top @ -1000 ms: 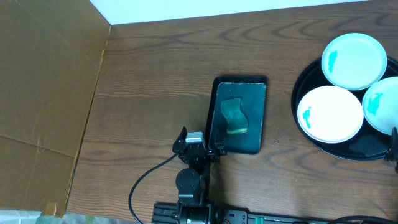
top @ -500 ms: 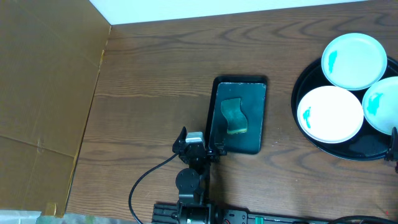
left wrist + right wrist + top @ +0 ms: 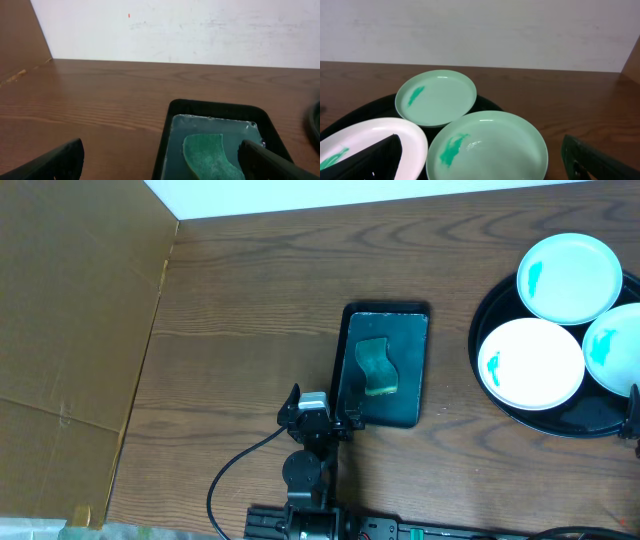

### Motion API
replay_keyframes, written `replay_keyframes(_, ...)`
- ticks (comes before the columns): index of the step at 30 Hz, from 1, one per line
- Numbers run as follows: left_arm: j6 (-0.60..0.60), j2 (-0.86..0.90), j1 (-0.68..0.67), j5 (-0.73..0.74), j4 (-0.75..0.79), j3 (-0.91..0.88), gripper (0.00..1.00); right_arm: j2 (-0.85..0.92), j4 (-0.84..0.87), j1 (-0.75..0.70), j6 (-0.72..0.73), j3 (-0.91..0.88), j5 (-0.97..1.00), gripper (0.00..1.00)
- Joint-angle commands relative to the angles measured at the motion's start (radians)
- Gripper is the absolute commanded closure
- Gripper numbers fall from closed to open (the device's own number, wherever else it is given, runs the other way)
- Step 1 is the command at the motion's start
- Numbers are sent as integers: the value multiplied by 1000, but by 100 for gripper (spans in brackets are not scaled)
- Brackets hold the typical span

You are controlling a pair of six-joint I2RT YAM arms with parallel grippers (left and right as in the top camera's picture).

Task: Clean dirty plates on tray and stack at the side

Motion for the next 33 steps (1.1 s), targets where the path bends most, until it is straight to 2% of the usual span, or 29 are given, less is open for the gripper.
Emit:
replay_keyframes(1,10,-7,4,-7,-21,-28,2,-5,-5,13,6,0,9,1)
replay_keyframes(3,4,-7,4,34,-21,-28,2,-5,-5,14,6,0,10,1)
replay_keyframes(5,-56,-7,4,82,-18,-27,2,-5,-5,13,6,0,10,1)
replay_keyframes(13,-482,-7,4,410,6,-27,2,-5,-5,13,6,0,10,1)
replay_keyframes(18,-632,-7,4,443,30,-27,2,-5,-5,13,6,0,10,1)
replay_keyframes(24,-619,-6,5,454,393,-6,2,-5,-5,13,6,0,9,1)
replay_keyframes(26,-571,10,5,449,435,45,2,-5,-5,13,6,0,10,1)
replay_keyframes(30,-439,122,5,402,327,212,2,-5,-5,13,6,0,10,1)
replay_keyframes(33,-341,306,5,359,102,415,2,-5,-5,13,6,0,9,1)
